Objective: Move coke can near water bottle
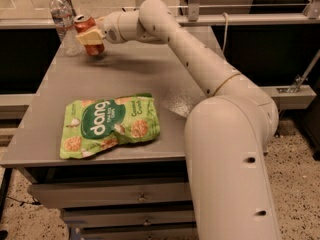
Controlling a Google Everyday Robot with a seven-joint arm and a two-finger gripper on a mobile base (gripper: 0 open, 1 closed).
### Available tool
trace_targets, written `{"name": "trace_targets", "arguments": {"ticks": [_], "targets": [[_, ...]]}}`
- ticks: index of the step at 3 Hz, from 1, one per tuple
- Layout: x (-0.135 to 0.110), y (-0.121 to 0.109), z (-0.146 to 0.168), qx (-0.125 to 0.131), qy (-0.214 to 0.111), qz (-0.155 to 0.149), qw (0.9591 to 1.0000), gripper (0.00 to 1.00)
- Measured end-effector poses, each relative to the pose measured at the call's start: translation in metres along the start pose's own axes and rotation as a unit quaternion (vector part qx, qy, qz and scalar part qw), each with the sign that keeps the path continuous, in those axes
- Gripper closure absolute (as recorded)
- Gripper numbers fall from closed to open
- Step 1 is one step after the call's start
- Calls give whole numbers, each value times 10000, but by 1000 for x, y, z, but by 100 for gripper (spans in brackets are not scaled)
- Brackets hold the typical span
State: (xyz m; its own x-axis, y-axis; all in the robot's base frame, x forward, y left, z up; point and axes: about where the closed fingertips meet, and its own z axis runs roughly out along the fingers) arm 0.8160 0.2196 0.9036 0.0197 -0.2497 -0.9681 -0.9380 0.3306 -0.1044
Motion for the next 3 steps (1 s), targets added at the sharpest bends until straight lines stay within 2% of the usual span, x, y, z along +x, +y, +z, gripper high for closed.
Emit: {"name": "trace_targets", "arguments": {"ticks": [2, 3], "targets": [[4, -10, 6, 127, 2, 45, 9999, 13], [5, -13, 7, 162, 3, 62, 9999, 0]]}}
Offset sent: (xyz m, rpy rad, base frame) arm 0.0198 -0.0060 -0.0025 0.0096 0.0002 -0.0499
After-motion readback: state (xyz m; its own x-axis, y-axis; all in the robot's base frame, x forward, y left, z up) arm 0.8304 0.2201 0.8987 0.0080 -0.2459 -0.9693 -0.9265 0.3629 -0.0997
